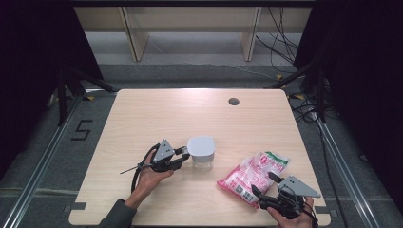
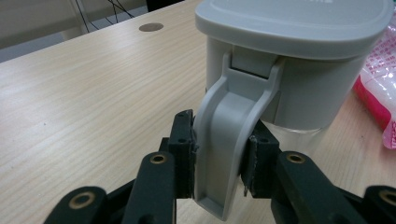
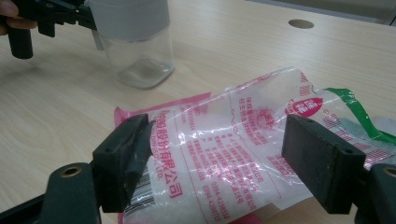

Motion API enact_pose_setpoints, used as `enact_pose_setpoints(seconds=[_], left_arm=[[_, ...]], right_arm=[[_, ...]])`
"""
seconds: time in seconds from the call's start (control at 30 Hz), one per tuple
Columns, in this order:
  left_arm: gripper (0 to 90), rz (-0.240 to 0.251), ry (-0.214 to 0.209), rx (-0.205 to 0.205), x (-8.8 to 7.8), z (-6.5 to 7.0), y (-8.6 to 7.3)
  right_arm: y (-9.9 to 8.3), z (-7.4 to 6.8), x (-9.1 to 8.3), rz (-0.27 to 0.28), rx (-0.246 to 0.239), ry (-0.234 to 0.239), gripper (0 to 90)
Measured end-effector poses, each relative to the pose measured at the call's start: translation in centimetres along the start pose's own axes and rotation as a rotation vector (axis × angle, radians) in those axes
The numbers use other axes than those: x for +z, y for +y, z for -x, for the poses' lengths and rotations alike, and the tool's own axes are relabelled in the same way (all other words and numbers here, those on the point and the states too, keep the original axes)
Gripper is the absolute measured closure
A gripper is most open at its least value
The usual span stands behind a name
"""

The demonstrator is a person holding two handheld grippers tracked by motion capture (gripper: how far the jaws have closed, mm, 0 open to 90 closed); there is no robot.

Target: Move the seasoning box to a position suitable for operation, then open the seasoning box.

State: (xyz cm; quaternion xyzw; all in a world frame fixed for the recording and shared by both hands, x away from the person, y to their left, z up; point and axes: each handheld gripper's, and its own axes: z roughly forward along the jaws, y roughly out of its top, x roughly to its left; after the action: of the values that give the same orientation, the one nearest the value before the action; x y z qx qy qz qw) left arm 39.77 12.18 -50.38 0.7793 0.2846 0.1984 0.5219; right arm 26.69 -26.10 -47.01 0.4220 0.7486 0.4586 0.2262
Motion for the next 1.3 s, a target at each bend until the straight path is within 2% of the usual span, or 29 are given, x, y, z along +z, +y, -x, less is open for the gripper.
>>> enact_pose_setpoints(seconds=[0.03,0.07,0.13,0.17,0.2,0.27,0.3,0.33,0.37,0.4,0.43,0.5,0.6,0.7,0.73,0.77,0.8,0.87,0.9,0.93,0.97,1.0,1.03,1.1,1.17,1.2,1.23,1.27,1.3], left_arm=[[68.1,-0.001,0.000,-0.003,0.0,-0.1,0.0],[67.6,-0.003,-0.008,-0.009,0.0,-0.1,0.0],[64.3,-0.006,-0.008,-0.023,0.0,-0.1,0.0],[61.0,-0.011,-0.009,-0.027,0.0,-0.2,0.0],[58.0,-0.024,-0.019,-0.032,-0.1,-0.3,0.0],[49.8,-0.051,-0.059,-0.022,-0.3,-0.5,0.1],[46.8,-0.051,-0.057,-0.030,-0.5,-0.5,0.1],[43.9,-0.043,-0.052,-0.039,-0.7,-0.6,0.2],[42.9,-0.034,-0.052,-0.054,-0.9,-0.5,0.3],[42.0,-0.027,-0.051,-0.063,-1.0,-0.4,0.4],[40.8,-0.031,-0.049,-0.060,-1.3,-0.3,0.5],[38.1,-0.036,-0.055,-0.061,-1.6,-0.2,0.8],[35.6,-0.027,-0.078,-0.069,-2.1,0.3,1.4],[34.0,-0.021,-0.078,-0.059,-2.8,0.6,2.3],[33.6,-0.023,-0.078,-0.044,-3.0,0.6,2.5],[33.5,-0.014,-0.081,-0.063,-3.2,0.7,2.7],[33.8,-0.010,-0.085,-0.062,-3.3,0.8,2.8],[36.7,-0.004,-0.102,-0.033,-3.6,0.8,3.2],[38.2,0.001,-0.102,-0.013,-3.7,0.8,3.4],[39.2,-0.001,-0.092,-0.008,-3.9,0.7,3.6],[41.5,0.002,-0.098,-0.017,-3.9,0.7,3.7],[42.6,0.007,-0.101,-0.043,-4.0,0.7,3.8],[45.4,0.005,-0.095,-0.024,-4.2,0.6,4.0],[55.3,0.012,-0.086,0.009,-4.5,0.5,4.3],[63.8,0.021,-0.076,0.019,-4.7,0.5,4.6],[68.5,0.023,-0.059,0.009,-4.8,0.7,4.7],[73.0,0.034,-0.058,0.019,-4.7,0.7,4.9],[76.6,0.038,-0.056,0.024,-4.7,0.7,5.1],[78.8,0.042,-0.055,0.017,-4.6,0.8,5.3]], right_arm=[[0.0,-0.2,-0.1,-0.008,0.020,0.000,24.6],[0.0,-0.1,-0.1,-0.010,0.018,-0.001,24.6],[-0.1,0.3,0.0,0.005,-0.027,0.002,24.6],[-0.2,0.2,0.0,0.010,0.006,-0.004,24.5],[-0.2,0.2,0.0,0.006,0.017,-0.002,24.5],[-0.2,0.5,0.0,0.019,-0.014,-0.001,24.4],[-0.2,0.4,-0.1,0.011,0.004,-0.006,24.5],[-0.2,0.6,0.0,0.020,-0.030,0.002,24.6],[-0.2,0.4,-0.1,0.011,0.004,-0.007,24.6],[-0.2,0.5,0.0,0.018,-0.020,-0.009,24.6],[-0.2,0.2,-0.1,0.003,0.019,-0.004,24.6],[-0.2,0.1,-0.2,-0.009,0.012,-0.003,24.5],[-0.2,0.0,-0.1,0.005,0.019,-0.001,24.5],[-0.2,0.1,-0.1,0.002,0.020,-0.003,24.5],[-0.2,0.1,-0.1,0.001,0.019,-0.003,24.5],[-0.2,0.1,-0.1,0.003,0.017,-0.003,24.6],[-0.2,0.0,-0.1,0.004,0.019,-0.002,25.5],[-0.2,0.1,-0.1,0.007,0.016,-0.001,25.9],[-0.2,0.4,0.1,0.014,-0.017,0.007,25.8],[-0.2,0.4,0.1,0.002,-0.017,0.006,25.7],[-0.1,0.3,0.1,0.006,-0.010,0.010,25.7],[-0.1,0.4,0.1,0.008,-0.012,0.009,25.7],[-0.1,0.4,0.1,0.019,-0.019,0.009,25.4],[-0.2,0.4,0.1,0.023,-0.005,0.013,25.3],[-0.1,0.4,0.1,0.031,0.005,0.019,24.7],[-0.1,0.3,0.1,0.031,0.009,0.013,24.4],[0.0,0.1,0.1,0.027,0.030,0.015,24.2],[0.0,0.3,0.2,0.036,0.003,0.018,24.1],[0.1,0.2,0.2,0.034,0.000,0.018,23.8]])
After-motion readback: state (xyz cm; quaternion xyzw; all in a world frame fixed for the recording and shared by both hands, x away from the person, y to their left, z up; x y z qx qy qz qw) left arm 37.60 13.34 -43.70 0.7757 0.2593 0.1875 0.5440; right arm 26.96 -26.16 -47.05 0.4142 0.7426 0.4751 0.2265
